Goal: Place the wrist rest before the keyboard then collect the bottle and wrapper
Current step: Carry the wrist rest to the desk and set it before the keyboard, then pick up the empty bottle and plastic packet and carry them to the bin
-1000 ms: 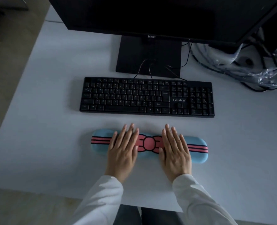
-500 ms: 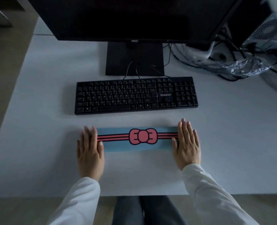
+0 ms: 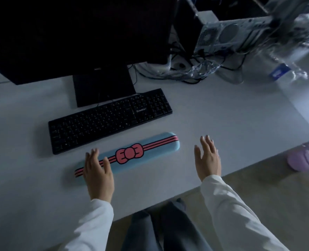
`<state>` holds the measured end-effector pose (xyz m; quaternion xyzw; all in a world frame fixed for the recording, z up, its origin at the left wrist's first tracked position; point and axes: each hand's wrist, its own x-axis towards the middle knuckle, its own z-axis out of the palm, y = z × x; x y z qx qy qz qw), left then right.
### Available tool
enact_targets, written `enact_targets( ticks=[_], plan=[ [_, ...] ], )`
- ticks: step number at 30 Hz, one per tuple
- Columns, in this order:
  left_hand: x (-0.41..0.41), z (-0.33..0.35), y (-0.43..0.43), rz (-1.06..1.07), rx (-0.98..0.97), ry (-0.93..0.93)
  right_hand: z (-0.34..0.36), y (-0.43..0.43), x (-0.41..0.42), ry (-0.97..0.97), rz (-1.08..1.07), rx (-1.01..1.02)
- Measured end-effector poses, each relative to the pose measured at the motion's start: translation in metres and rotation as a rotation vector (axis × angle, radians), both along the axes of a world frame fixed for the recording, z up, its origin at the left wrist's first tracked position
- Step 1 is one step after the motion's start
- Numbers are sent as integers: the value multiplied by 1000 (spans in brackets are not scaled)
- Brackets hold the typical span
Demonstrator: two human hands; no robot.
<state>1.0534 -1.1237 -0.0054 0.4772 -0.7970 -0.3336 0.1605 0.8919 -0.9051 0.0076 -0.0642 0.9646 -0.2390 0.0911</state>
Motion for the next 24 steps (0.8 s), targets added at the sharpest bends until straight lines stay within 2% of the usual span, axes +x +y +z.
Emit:
enact_targets(
  ticks=[5, 11, 17, 24],
  plan=[
    [-60, 19, 53, -111, 150, 106, 22, 37, -12, -4, -175, -217],
    [-132, 29, 136, -251, 439, 111, 32, 110, -41, -81, -301, -290],
    [-199, 35, 238, -329, 489, 76, 37, 197, -82, -128, -390, -350],
    [-263, 43, 332, -453, 491, 28, 50, 289, -118, -76, -496, -451]
  ],
)
